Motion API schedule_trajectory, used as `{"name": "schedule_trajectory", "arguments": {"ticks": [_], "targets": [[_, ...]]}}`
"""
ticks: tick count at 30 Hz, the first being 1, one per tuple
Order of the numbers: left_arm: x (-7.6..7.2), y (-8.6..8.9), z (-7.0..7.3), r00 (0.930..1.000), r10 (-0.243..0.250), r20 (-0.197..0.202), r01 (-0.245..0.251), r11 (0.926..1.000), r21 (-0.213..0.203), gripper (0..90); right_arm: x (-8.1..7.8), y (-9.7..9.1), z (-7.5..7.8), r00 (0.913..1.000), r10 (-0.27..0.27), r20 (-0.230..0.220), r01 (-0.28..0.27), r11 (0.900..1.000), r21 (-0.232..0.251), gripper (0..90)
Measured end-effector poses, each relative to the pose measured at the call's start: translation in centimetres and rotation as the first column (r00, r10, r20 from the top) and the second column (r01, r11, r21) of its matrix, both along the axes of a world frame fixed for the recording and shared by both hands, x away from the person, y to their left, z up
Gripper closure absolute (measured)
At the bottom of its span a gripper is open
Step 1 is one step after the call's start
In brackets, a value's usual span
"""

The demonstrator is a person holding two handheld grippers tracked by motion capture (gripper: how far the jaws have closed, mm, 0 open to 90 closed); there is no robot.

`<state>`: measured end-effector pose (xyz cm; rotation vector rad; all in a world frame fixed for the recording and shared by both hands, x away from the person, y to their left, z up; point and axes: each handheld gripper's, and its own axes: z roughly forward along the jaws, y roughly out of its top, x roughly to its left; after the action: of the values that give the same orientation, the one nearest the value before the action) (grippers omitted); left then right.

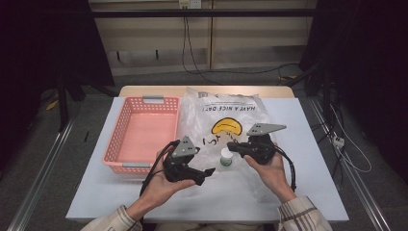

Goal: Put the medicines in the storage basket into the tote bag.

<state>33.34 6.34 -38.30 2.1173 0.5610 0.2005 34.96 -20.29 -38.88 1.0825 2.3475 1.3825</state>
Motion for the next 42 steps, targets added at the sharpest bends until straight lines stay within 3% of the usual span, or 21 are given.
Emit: {"name": "schedule_trajectory", "arguments": {"ticks": [4,6,8,17,21,28,33,36,39,42], "targets": [[-0.2,0.8,0.0,0.9999,0.012,0.006,-0.012,0.9999,0.002,14.4,-0.2,-0.3,0.5,1.0000,-0.004,0.006,0.004,1.0000,-0.002,88.0],[-0.3,1.4,-0.2,0.9997,0.020,0.012,-0.020,0.9998,-0.005,13.4,-0.5,-0.5,0.8,0.9998,-0.018,0.009,0.018,0.9998,-0.004,75.6],[-0.4,2.0,-0.6,0.9995,0.030,0.007,-0.030,0.9996,-0.001,12.9,-0.7,-0.7,0.8,0.9999,-0.013,0.006,0.013,0.9999,-0.007,73.9],[-1.3,3.8,-0.7,0.9987,0.039,0.031,-0.039,0.9992,0.004,11.5,-2.4,-2.0,0.9,0.9971,-0.075,0.014,0.075,0.9971,0.010,36.9],[-1.6,4.9,-0.9,0.9969,0.070,0.034,-0.070,0.9975,-0.009,11.1,-3.4,-2.7,1.3,0.9915,-0.124,0.040,0.124,0.9923,0.010,27.8],[-3.2,5.3,-1.2,0.9972,0.066,0.033,-0.067,0.9977,0.013,11.3,-4.6,-4.4,0.8,0.9776,-0.205,0.048,0.206,0.9784,-0.014,23.5],[-3.5,6.5,-1.9,0.9960,0.085,0.029,-0.084,0.9964,-0.004,15.5,-5.7,-5.3,0.1,0.9674,-0.249,0.046,0.251,0.9671,-0.041,23.8],[-4.1,6.9,-1.8,0.9941,0.108,0.012,-0.108,0.9941,0.003,11.5,-6.3,-5.9,-0.4,0.9650,-0.260,0.031,0.262,0.9640,-0.047,23.6],[-5.0,7.0,-1.9,0.9951,0.094,0.031,-0.094,0.9955,0.010,12.2,-7.0,-6.3,-0.7,0.9637,-0.266,0.027,0.267,0.9626,-0.048,22.8],[-5.5,6.9,-2.4,0.9974,0.069,0.020,-0.069,0.9975,0.018,12.1,-7.6,-6.7,-0.8,0.9645,-0.263,0.024,0.264,0.9632,-0.050,20.7]]}}
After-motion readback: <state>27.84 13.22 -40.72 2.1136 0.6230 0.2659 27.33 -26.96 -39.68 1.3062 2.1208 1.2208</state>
